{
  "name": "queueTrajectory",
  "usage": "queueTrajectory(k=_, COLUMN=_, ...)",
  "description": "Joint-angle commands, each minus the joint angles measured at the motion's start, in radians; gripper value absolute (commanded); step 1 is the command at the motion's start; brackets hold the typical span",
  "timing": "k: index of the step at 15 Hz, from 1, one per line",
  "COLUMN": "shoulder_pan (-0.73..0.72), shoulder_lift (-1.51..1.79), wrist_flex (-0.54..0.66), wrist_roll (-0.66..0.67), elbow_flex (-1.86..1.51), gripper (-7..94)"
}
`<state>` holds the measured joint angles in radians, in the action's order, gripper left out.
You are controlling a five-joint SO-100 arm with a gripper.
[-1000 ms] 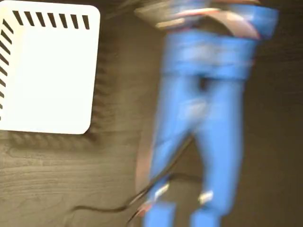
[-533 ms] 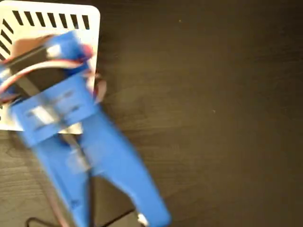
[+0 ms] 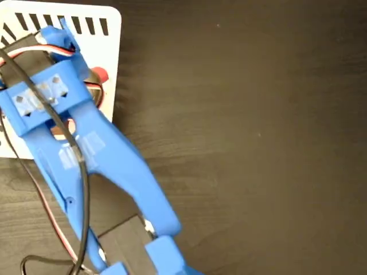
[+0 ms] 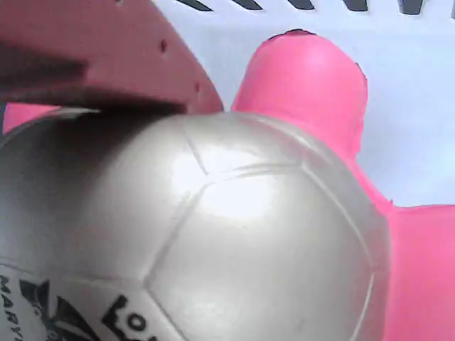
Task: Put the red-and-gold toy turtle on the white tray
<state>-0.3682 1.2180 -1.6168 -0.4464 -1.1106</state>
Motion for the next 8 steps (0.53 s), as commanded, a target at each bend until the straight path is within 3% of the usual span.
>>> queueTrajectory(k=1, shoulder_pan=-0.011, shoulder_lift=0.002, wrist_flex=-0.005, wrist_roll=-0.028, elbow_flex=0.114, gripper=0)
queueTrajectory(k=5, shoulder_pan=-0.011, shoulder_lift=-0.072, wrist_flex=0.066, wrist_roll=-0.080, elbow_flex=0.137, gripper=1)
queueTrajectory(k=7, shoulder_pan=-0.026, shoulder_lift=-0.072, wrist_flex=0.072, wrist_roll=-0.080, elbow_flex=0.127, gripper=31)
queueTrajectory(k=8, shoulder_pan=-0.031, shoulder_lift=-0.072, wrist_flex=0.069, wrist_roll=-0.075, elbow_flex=0.126, gripper=41)
